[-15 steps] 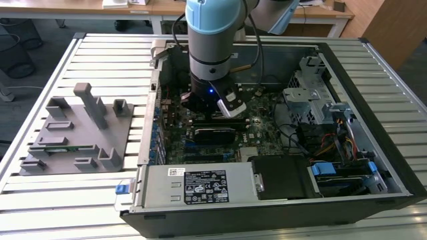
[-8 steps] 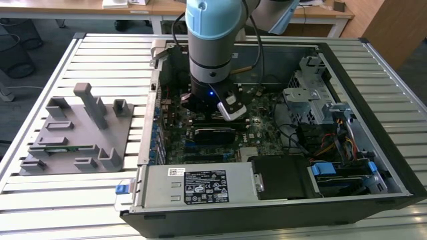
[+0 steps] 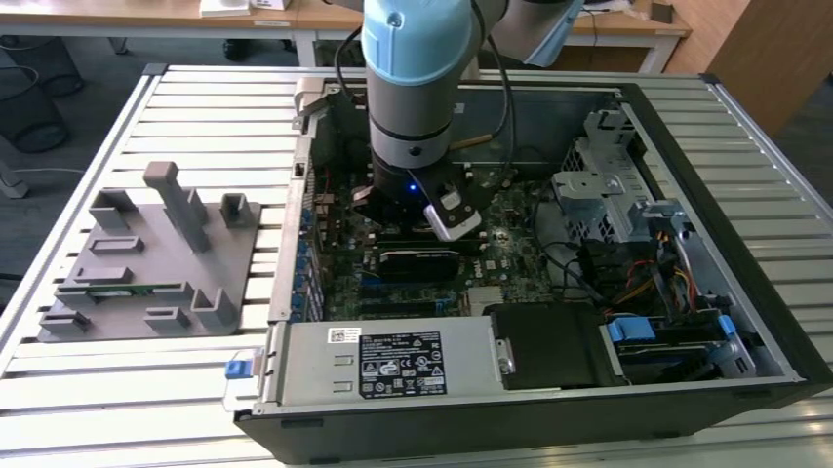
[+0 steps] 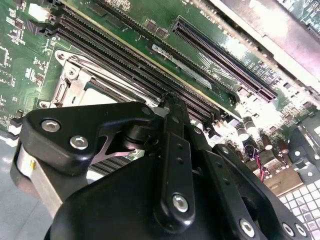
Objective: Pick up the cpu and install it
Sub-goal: 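Install the second cpu locking lever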
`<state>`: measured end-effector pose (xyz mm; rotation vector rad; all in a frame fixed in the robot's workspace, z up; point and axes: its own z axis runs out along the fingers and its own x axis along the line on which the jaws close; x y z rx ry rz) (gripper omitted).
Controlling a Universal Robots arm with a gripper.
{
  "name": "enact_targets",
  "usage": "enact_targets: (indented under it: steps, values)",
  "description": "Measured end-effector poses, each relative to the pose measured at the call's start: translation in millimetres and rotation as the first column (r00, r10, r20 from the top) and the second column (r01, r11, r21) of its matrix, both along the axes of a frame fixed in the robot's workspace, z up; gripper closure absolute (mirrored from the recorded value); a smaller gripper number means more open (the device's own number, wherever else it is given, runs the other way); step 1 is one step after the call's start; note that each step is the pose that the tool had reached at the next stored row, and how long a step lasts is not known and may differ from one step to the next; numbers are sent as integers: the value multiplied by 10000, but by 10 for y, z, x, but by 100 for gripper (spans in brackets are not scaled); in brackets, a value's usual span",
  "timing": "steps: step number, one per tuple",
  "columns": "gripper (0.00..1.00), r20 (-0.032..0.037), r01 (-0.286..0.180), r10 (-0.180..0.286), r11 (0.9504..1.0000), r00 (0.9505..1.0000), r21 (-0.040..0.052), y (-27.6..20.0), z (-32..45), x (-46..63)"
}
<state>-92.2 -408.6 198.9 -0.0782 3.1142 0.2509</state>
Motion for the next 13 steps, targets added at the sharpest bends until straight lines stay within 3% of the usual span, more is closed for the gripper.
enact_targets:
  steps: [8,13]
  values:
    - [89,0,0,0,9998,10000,180,0,-10,-16]
    - [89,-1,-1,1,9998,10000,204,0,-26,-25]
